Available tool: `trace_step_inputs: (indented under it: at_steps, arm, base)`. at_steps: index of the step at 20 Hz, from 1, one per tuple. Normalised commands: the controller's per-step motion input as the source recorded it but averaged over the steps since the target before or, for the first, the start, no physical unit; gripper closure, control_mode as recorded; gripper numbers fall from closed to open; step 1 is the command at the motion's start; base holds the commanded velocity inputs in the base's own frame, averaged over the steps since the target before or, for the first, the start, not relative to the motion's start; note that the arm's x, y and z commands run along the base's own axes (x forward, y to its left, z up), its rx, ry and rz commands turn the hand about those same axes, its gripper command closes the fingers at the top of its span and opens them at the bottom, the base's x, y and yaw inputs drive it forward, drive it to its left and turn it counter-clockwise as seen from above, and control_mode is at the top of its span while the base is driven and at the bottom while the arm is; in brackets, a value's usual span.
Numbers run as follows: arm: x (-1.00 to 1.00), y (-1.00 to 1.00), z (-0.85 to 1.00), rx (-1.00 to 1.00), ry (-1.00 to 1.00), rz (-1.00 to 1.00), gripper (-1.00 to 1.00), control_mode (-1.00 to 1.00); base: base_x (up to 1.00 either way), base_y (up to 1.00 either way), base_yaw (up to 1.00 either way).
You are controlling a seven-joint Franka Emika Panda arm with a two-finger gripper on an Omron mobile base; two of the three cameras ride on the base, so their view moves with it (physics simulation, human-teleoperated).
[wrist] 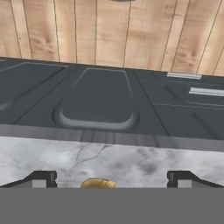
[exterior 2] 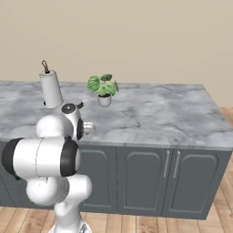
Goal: Pick the jar and candle from the dining table and place them in the open cabinet. Close the cabinet after placing the objects.
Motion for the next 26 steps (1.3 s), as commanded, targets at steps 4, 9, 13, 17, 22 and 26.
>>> trace_step_inputs:
  at_steps: [4, 9, 13, 17, 22, 26]
  arm:
    - [0.29, 0.0, -0.08, 0.0, -0.06, 0.0, -1.0, -1.0]
    - [0.25, 0.0, -0.13, 0.0, -0.06, 0.0, -1.0, -1.0]
    - [0.28, 0.0, -0.13, 0.0, -0.05, 0.0, -1.0, -1.0]
    - [0.39, 0.0, -0.13, 0.0, -0.01, 0.0, -1.0, -1.0]
    - [0.38, 0.0, -0.23, 0.0, 0.0, 0.0, -1.0, -1.0]
    - [0.33, 0.0, -0.24, 0.0, 0.0, 0.0, -1.0, -1.0]
  base:
    - [0.0, 0.0, 0.0]
    - [0.0, 0.0, 0.0]
    - [0.0, 0.0, 0.0]
    - [0.0, 0.0, 0.0]
    - [0.0, 0.0, 0.0]
    - [0.0, 0.0, 0.0]
